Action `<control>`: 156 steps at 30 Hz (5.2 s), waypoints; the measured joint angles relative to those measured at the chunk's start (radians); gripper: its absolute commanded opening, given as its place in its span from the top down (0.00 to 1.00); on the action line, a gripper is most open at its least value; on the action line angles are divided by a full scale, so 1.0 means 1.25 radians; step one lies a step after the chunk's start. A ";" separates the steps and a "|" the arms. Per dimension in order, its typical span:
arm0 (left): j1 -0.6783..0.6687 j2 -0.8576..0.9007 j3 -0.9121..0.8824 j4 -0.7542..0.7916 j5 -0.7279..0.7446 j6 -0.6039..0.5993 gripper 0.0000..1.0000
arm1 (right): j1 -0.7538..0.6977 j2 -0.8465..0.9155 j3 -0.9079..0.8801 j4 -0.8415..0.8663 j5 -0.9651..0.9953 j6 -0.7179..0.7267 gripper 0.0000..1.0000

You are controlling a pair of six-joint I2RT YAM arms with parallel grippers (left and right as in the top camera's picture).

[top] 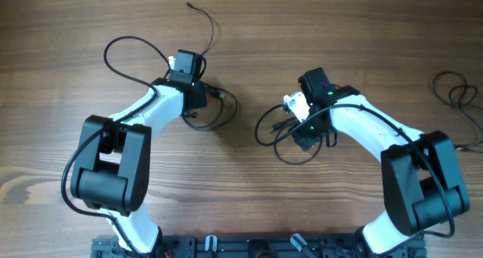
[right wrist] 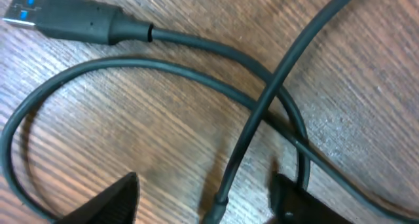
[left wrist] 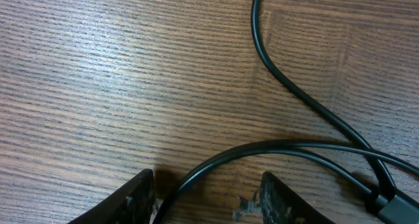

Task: Untangle cables

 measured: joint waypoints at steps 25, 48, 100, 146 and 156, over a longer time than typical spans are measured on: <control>0.000 0.002 0.000 0.004 0.002 0.000 0.42 | -0.002 0.038 0.016 0.107 -0.010 -0.128 0.96; 0.011 -0.343 -0.003 -0.098 0.143 -0.025 0.00 | -0.229 0.017 0.051 0.160 0.531 0.302 0.96; 0.121 -0.182 -0.003 -0.118 0.052 -0.050 0.96 | -0.513 0.022 0.222 0.108 -0.210 0.427 0.96; 0.022 0.434 0.466 0.421 0.167 -0.118 0.96 | -0.070 0.025 0.185 0.229 -0.162 0.559 0.00; 0.027 0.161 0.467 0.025 0.163 0.124 0.81 | -0.070 0.027 0.185 0.230 -0.162 0.559 0.00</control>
